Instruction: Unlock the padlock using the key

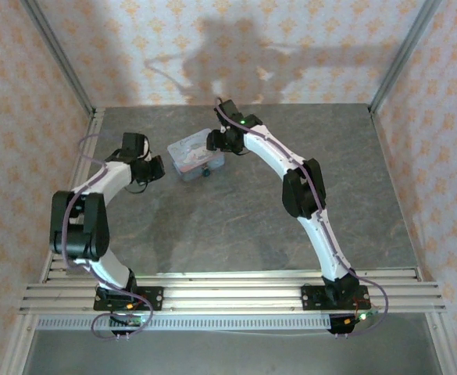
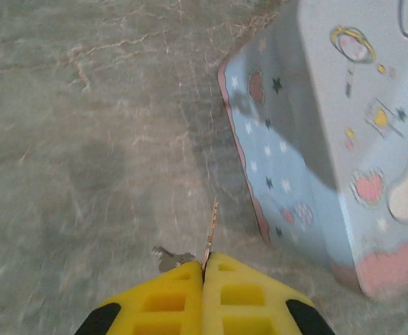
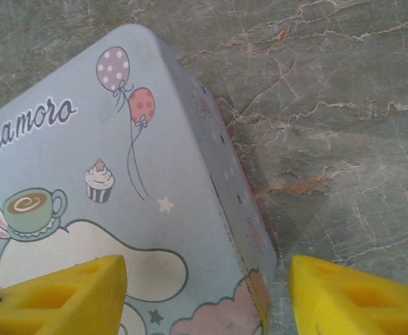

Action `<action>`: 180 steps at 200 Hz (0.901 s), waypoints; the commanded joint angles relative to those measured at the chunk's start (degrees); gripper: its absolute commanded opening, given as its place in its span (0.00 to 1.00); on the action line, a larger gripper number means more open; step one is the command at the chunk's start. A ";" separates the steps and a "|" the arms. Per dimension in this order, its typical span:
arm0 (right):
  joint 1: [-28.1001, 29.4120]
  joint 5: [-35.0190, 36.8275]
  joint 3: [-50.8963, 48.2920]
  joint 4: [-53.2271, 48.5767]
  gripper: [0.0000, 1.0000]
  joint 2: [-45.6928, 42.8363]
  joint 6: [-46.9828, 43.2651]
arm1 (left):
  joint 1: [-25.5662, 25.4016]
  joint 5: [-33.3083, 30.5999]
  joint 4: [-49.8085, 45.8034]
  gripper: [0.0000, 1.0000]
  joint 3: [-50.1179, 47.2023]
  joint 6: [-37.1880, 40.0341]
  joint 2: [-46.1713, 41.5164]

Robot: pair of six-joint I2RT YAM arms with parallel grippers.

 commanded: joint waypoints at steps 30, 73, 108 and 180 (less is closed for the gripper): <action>-0.39 -3.98 -4.43 -1.23 0.55 -0.71 -4.57 | -6.17 -0.54 -0.58 0.00 8.10 4.36 7.62; -0.42 -6.08 -21.82 6.11 0.50 -10.40 -4.42 | -10.69 1.01 0.78 0.00 9.81 5.05 9.50; -0.37 -6.39 -39.04 13.17 0.49 -20.65 -1.85 | -13.81 2.25 0.86 0.00 11.62 6.21 10.17; -0.44 0.87 -53.75 15.72 0.54 -35.22 4.71 | -16.77 4.09 3.60 0.00 9.82 4.71 8.67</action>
